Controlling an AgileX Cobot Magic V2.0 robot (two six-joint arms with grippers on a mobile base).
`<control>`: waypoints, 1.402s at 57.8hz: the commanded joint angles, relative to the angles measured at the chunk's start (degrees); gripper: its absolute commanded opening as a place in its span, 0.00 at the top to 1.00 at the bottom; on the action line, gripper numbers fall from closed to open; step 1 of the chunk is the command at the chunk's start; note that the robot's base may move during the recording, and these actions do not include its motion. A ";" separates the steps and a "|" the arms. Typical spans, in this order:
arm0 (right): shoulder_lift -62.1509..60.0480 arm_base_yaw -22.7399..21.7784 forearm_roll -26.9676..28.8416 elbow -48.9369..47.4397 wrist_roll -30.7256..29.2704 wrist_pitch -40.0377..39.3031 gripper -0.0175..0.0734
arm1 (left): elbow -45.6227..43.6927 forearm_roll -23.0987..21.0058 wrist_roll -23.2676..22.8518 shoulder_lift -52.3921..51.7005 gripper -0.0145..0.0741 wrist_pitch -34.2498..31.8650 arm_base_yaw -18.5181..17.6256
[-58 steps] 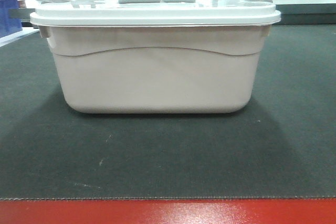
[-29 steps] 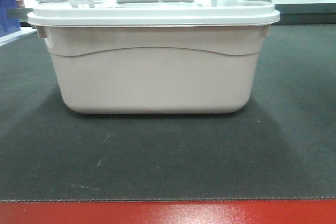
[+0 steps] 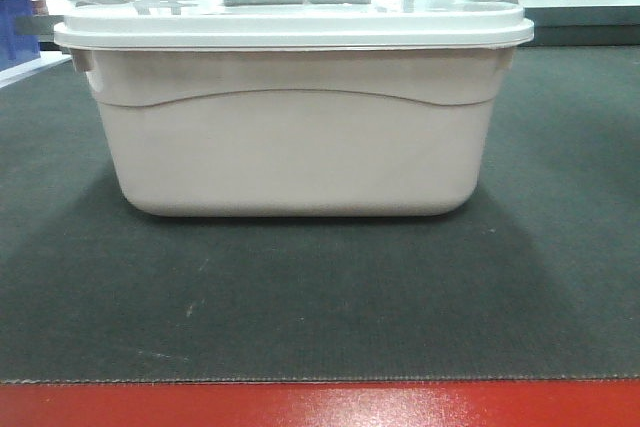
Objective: Grab white bin and place on right shelf
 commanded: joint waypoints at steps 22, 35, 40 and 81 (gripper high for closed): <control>16.74 2.33 23.00 -2.00 -13.72 7.91 0.11 | -1.94 -14.58 2.90 11.92 0.29 7.09 -1.18; 22.07 9.60 27.33 -2.00 -15.84 7.86 0.11 | -1.94 -15.58 2.90 15.11 0.29 7.09 -5.41; 23.72 11.57 29.20 -2.00 -15.84 7.86 0.11 | -1.94 -16.19 2.90 15.94 0.29 7.09 -6.26; 25.26 15.93 30.96 -2.00 -16.25 7.69 0.70 | -1.94 -19.09 2.90 17.01 0.58 7.09 -11.58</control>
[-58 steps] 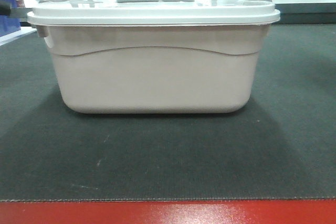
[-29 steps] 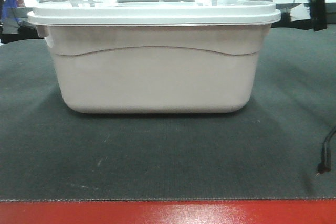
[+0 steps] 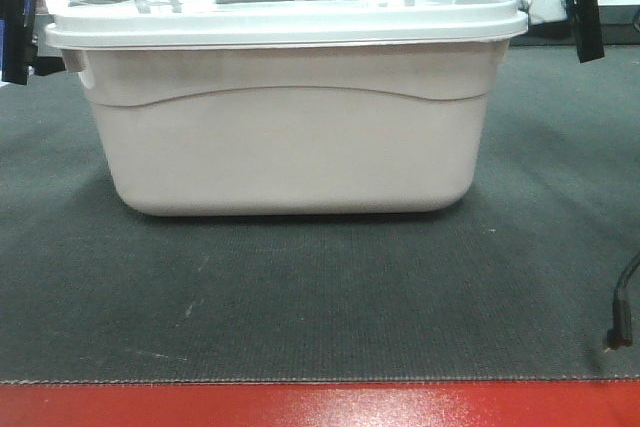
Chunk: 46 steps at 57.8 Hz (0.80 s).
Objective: Grab white bin and place on right shelf
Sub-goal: 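Grip the bin's lid rims with both grippers and lift it off the mat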
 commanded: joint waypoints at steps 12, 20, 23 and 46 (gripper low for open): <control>-2.84 0.35 5.82 -2.00 -0.92 9.89 0.75 | -1.73 -5.63 0.34 -2.60 0.94 10.63 -1.04; -3.98 0.35 9.54 -2.00 -0.92 9.93 0.75 | -1.73 -9.04 0.34 -2.82 0.97 10.63 -1.04; -4.78 0.35 11.21 -2.00 -0.92 9.93 0.75 | -1.73 -10.56 0.34 -3.27 0.97 10.63 -1.04; -11.88 0.46 19.71 -2.00 0.24 9.93 0.75 | -1.83 -19.95 0.34 -10.14 0.97 10.63 -2.02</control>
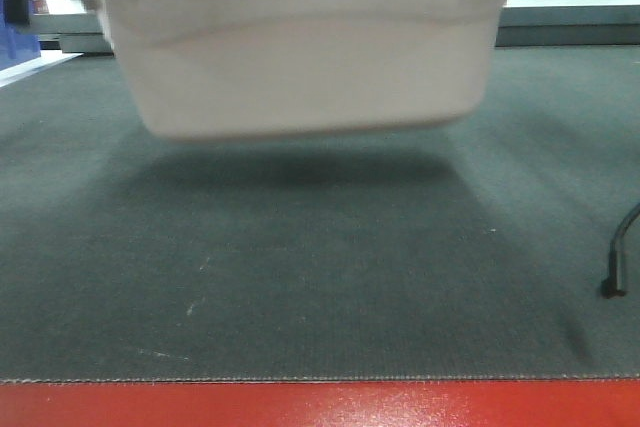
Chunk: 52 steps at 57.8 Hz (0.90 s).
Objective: Grab white bin and place on right shelf
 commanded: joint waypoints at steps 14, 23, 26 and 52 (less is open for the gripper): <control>-9.25 1.00 12.29 -2.00 1.01 13.82 0.75 | -5.73 -9.41 -0.57 -9.82 0.97 11.76 -3.69; -12.32 1.00 14.75 -2.00 1.01 13.82 0.75 | -9.68 -9.65 -1.95 -12.53 0.97 11.76 -4.73; -13.21 1.00 15.39 -2.06 1.01 13.82 0.75 | -10.49 -9.79 -2.05 -13.34 0.97 11.76 -5.02; -20.60 1.00 15.62 -2.06 1.01 13.59 0.75 | -11.27 -9.93 -3.24 -16.10 0.97 11.76 -5.75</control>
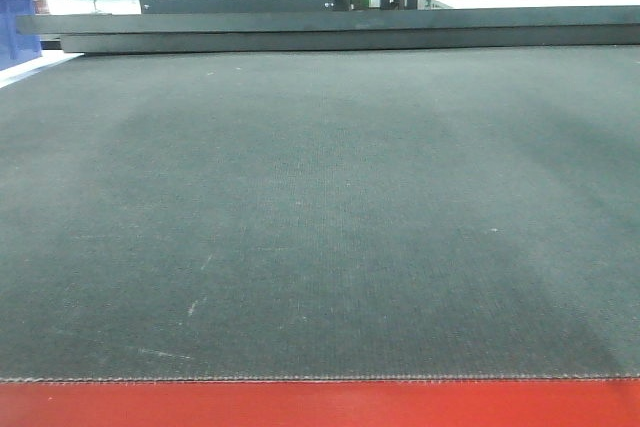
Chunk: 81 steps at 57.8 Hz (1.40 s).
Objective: Grab white bin and place on right shelf
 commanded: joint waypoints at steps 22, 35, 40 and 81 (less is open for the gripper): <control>-3.96 2.14 5.76 -2.12 0.66 14.87 0.75 | -2.25 -4.68 -0.71 -3.32 0.97 15.64 -3.32; -3.96 2.14 5.76 -2.12 0.66 10.71 0.75 | -2.25 -4.58 -0.71 -3.32 0.97 15.56 -3.32; -3.96 2.14 5.76 -2.12 0.66 9.29 0.75 | -2.25 -4.58 -0.71 -3.32 0.97 15.56 -3.32; -3.96 2.14 5.76 -2.12 0.66 4.25 0.75 | -2.25 -4.58 -0.71 -3.32 0.97 15.13 -3.32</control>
